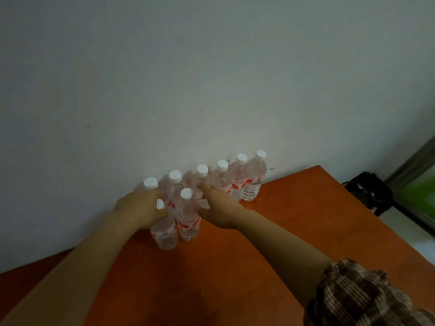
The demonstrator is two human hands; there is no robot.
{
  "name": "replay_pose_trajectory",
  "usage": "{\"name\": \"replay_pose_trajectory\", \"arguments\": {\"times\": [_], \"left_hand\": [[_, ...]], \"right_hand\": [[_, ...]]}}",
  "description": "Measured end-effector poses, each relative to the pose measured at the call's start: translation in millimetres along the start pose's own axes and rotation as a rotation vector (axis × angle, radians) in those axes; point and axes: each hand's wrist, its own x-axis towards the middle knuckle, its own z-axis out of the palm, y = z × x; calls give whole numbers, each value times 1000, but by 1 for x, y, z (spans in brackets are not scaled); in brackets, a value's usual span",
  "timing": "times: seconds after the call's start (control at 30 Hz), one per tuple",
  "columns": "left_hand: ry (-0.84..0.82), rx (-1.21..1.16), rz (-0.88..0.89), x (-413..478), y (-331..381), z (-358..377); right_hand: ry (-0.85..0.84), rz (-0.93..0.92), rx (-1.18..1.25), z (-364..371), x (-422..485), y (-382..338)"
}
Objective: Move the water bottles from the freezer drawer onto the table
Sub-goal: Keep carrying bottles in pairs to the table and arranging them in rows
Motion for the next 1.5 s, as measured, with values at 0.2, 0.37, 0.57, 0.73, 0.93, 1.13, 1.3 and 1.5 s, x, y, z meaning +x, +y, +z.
{"name": "replay_pose_trajectory", "arguments": {"times": [0.2, 0.37, 0.57, 0.73, 0.93, 1.13, 1.3, 1.5], "left_hand": [[365, 127, 146, -12, 75, -9], [362, 42, 384, -30, 187, 24], [273, 44, 621, -97, 354, 74], [237, 26, 830, -197, 508, 114], [107, -121, 1019, -325, 673, 181], [39, -101, 1216, -429, 817, 226], [36, -60, 1376, -483, 934, 256], [37, -65, 1507, -528, 1089, 289]], "right_hand": [[146, 56, -13, -28, -66, 29], [264, 233, -131, -57, -160, 84], [366, 534, -221, -91, -325, 169], [450, 782, -232, -106, -497, 235], [533, 1044, -224, -114, -706, 299], [591, 1276, -184, -128, -864, 352], [639, 1395, -187, -148, -964, 406], [687, 1529, -188, -193, -1070, 497]]}}
